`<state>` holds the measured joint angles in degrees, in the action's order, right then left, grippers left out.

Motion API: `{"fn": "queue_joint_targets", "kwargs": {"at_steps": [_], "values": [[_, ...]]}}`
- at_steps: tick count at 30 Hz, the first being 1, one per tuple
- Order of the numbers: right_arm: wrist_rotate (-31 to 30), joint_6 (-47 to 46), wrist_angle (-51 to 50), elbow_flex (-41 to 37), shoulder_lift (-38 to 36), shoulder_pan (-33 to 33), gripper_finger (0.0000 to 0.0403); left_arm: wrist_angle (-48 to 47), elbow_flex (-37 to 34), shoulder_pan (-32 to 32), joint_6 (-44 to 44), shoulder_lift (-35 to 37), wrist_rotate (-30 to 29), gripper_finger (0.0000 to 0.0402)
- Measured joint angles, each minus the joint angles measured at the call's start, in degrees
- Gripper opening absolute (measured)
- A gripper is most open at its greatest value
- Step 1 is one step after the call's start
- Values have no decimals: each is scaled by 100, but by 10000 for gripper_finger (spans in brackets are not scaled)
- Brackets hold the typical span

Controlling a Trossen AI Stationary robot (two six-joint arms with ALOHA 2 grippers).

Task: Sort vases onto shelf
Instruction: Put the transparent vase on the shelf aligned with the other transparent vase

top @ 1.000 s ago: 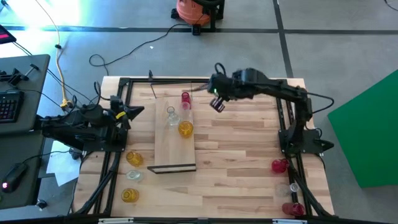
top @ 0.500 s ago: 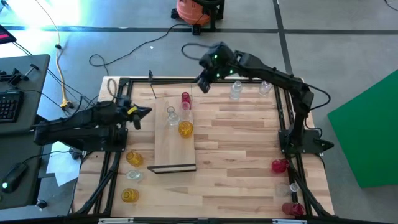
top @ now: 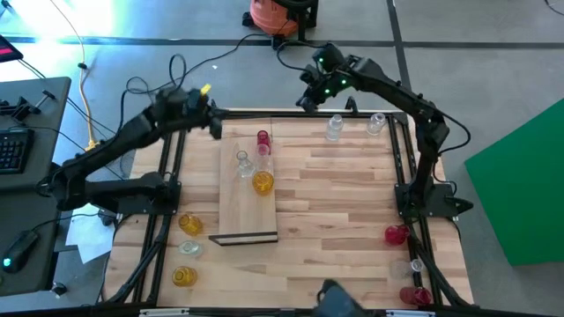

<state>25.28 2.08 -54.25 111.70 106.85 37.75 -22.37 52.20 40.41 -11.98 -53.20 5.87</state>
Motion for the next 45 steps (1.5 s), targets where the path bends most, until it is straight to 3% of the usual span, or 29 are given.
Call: {"fn": "queue_joint_targets", "kwargs": {"at_steps": [7,12,26,33,41,45], "values": [[-719,722,-1417,0,0,582,0,-607,314,803,8,-527,250,0],[-863,1165,-1741,-2,0,794,0,-1221,313,1052,4,-511,258,0],[-849,1389,-1906,-2,32,892,0,-1287,315,1097,311,-610,260,0],[-820,1331,-2663,-11,425,916,0,-1084,313,1097,1025,-839,214,1],[-844,1317,-2674,-13,697,870,0,-791,313,1097,1027,-965,209,1],[-1341,1397,-2914,-13,730,872,2,-773,313,1097,821,-981,209,1]]}}
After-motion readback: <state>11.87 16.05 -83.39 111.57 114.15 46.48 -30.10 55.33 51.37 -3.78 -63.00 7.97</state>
